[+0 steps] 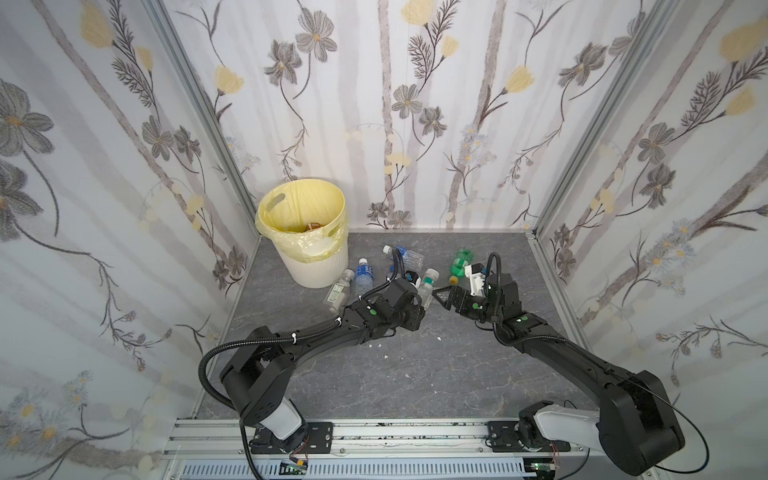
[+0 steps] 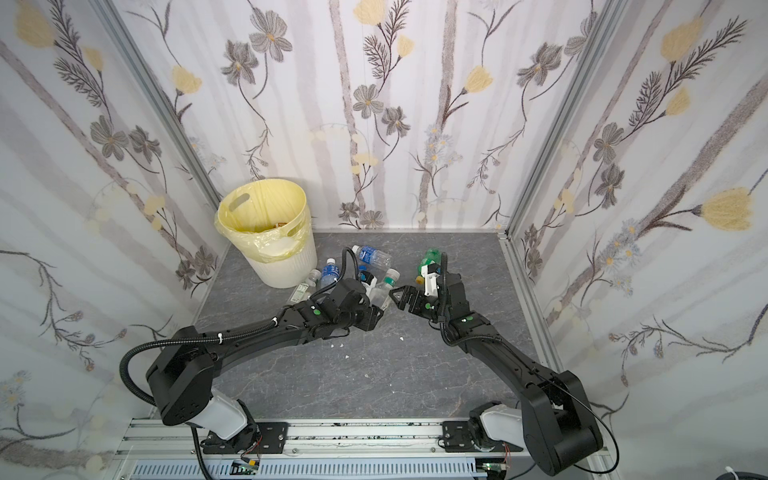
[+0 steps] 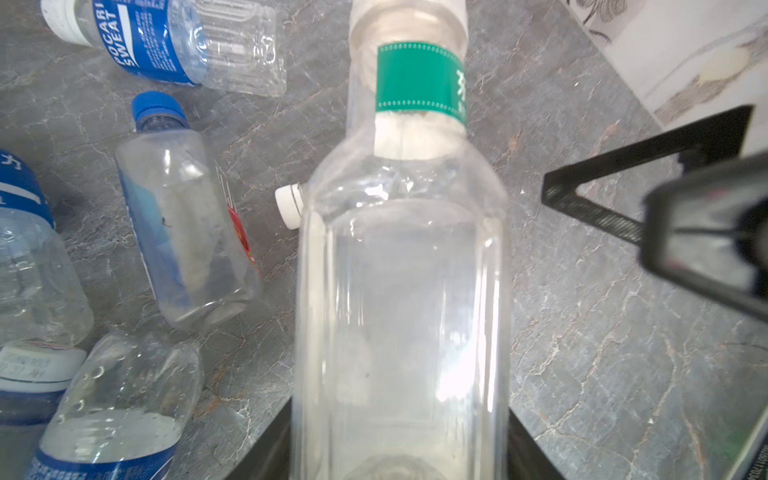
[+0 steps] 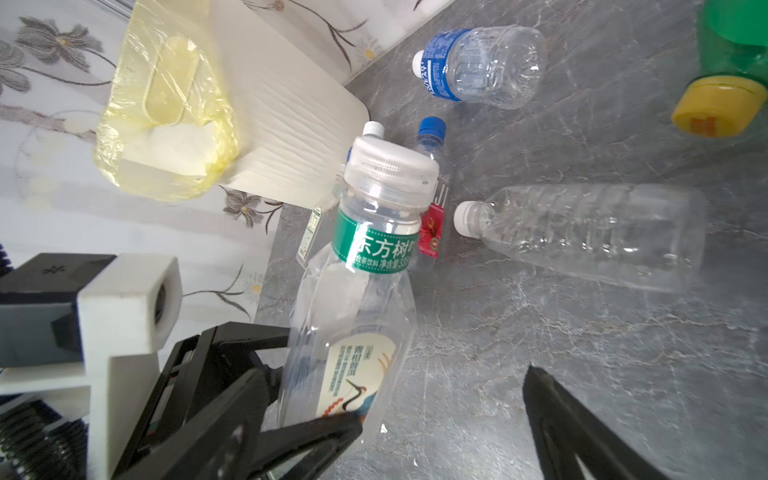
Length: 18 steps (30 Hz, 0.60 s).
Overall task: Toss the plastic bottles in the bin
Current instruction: 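Lift the square bottle with the left gripper while the right gripper closes on its cap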
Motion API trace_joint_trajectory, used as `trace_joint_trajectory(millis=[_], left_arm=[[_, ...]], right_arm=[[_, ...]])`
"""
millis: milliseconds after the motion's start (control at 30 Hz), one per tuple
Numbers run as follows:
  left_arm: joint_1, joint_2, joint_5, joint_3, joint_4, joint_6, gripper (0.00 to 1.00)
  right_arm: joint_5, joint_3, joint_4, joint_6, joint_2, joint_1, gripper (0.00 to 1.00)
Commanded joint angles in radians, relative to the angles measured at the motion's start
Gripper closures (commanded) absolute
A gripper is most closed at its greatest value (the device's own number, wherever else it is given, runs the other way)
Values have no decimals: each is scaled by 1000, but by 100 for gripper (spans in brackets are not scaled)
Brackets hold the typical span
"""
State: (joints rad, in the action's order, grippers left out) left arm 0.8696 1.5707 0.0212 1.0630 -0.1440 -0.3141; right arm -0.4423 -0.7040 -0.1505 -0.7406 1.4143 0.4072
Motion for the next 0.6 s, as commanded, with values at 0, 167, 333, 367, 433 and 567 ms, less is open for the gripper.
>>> trace_joint_trajectory(millis=[0, 167, 333, 367, 433, 567], left_arm=[[0, -32, -13, -18, 72, -20, 44], [3, -74, -19, -50, 108, -26, 44], [2, -88, -23, -56, 126, -28, 44], [2, -91, -24, -56, 127, -28, 44], [3, -96, -21, -58, 129, -26, 44], [3, -113, 12, -69, 135, -22, 43]], right_arm=[[-17, -28, -78, -43, 27, 18, 7], [-25, -75, -125, -82, 71, 45, 11], [-32, -114, -155, -104, 123, 81, 16], [-33, -121, -158, -106, 130, 85, 18], [-37, -130, -161, -110, 141, 89, 23], [-43, -139, -172, -120, 149, 91, 30]])
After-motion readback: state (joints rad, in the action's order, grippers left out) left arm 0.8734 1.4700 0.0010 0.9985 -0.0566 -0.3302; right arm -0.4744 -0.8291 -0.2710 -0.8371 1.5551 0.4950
